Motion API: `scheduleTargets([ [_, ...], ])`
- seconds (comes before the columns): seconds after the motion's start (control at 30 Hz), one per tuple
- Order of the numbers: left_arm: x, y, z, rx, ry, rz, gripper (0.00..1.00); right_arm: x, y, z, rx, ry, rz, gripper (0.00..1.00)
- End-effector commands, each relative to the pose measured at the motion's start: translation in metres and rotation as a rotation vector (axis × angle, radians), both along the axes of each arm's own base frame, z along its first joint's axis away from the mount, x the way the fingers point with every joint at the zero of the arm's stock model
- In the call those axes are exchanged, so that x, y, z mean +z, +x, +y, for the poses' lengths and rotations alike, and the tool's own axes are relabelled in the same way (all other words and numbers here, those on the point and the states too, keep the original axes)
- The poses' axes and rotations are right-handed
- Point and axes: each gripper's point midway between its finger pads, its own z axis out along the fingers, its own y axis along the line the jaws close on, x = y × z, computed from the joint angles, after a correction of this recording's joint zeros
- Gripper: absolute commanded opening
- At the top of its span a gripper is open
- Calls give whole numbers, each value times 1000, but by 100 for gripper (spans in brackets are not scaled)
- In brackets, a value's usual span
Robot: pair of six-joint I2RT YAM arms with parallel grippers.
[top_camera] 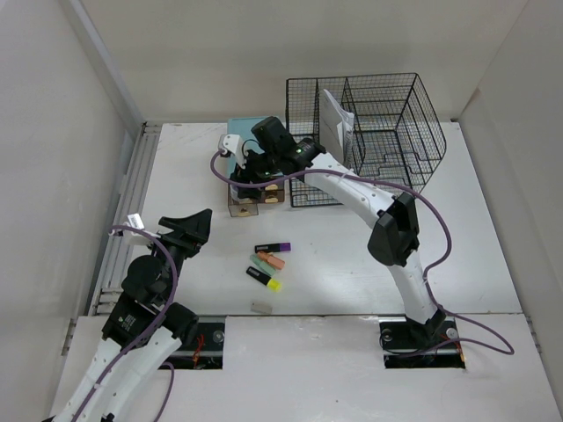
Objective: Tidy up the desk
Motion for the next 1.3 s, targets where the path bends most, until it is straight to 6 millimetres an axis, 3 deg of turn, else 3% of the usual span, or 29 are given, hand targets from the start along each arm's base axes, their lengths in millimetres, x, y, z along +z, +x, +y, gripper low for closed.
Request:
scheduleTargets([
  [0.0,17,-3,1,-5,-13,-55,68,43,1,8,-6,87,-73,70],
  [0.17,17,-3,1,-5,-13,-55,68,44,0,6,-6,87,-73,77],
  [0.23,17,-3,1,-5,-13,-55,68,41,-1,6,-6,80,-67,86],
  [0.33,17,-3,1,-5,-13,-55,68,36,-2,4,-6,74,-62,84],
  [0.37,17,-3,1,-5,-13,-55,68,45,-5,1,-6,84,-71,81],
  [0.43,17,-3,1,-5,-13,-55,68,53,-10,2,17,111,-74,63],
  [0.47,15,-4,1,-5,-9,-47,68,52,-15,2,31,114,-62,33],
  [0.5,15,-4,1,-5,-9,-47,68,64,-24,3,66,144,-56,15],
  [0.53,15,-4,1,-5,-9,-47,68,60,-30,1,82,133,-28,3],
  [0.57,15,-4,1,-5,-9,-47,68,59,-36,-1,107,130,-19,0],
  [0.67,15,-4,1,-5,-9,-47,68,51,-62,-6,231,113,44,0],
  [0.77,19,-5,2,-5,-13,-55,68,20,-81,-9,315,44,123,0],
  [1.0,18,-6,3,-5,-26,-60,68,-33,-80,-7,318,-56,189,0],
  [1.03,18,-6,3,-5,-27,-60,68,-33,-84,-5,327,-57,189,0],
  [1.17,15,-6,3,-5,-22,-52,68,-45,-60,4,209,-86,133,0],
  [1.27,16,-6,2,-5,-31,-51,68,-56,-26,13,0,-98,41,0],
])
